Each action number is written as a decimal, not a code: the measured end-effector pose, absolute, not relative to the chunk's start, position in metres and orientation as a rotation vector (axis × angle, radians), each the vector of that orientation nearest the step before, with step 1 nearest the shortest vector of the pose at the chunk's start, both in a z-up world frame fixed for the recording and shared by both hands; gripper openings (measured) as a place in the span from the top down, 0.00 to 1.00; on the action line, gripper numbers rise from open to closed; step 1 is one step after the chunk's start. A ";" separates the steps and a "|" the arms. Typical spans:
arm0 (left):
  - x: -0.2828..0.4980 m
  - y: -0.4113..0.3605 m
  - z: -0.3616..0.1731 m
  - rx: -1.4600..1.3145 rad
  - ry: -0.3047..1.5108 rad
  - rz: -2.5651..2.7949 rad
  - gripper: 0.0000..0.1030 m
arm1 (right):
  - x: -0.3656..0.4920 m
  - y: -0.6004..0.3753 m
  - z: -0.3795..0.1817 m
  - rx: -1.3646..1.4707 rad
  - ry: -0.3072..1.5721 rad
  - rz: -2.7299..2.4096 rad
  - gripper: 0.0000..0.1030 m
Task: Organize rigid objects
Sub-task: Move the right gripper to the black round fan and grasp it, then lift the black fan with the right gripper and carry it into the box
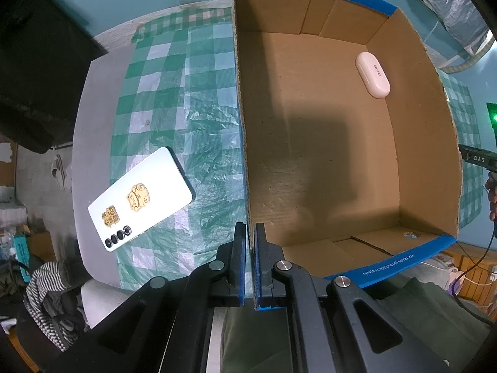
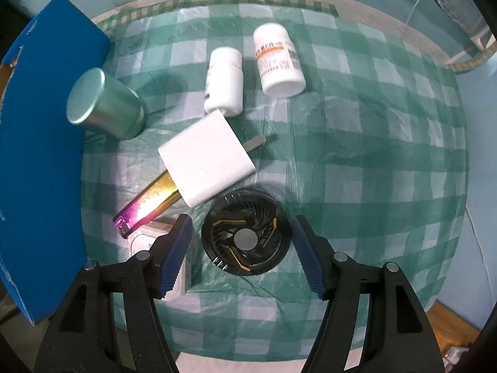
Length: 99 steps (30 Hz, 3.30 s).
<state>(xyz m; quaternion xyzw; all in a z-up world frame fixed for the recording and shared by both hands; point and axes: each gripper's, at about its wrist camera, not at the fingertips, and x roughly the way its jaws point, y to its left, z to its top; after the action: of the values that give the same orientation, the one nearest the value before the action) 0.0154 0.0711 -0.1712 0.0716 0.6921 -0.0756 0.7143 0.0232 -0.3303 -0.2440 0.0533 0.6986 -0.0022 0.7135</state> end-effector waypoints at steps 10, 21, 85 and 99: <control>0.014 0.072 -0.170 0.153 1.529 -0.170 0.96 | 0.015 -0.339 -0.265 0.130 1.544 -0.041 0.35; 0.013 0.072 -0.168 0.150 1.523 -0.175 0.96 | 0.002 -0.342 -0.263 0.124 1.490 -0.057 0.40; 0.013 0.073 -0.165 0.165 1.506 -0.187 0.96 | 0.109 -0.180 -0.111 -0.097 1.333 0.351 0.40; 0.011 0.071 -0.167 0.168 1.510 -0.186 0.96 | 0.137 -0.123 -0.147 -0.169 1.388 0.429 0.40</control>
<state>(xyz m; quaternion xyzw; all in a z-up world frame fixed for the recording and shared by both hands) 0.0115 0.0707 -0.1670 0.0761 0.6835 -0.0843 0.7211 0.1374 -0.1230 -0.1467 -0.0770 0.6339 0.1961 0.7442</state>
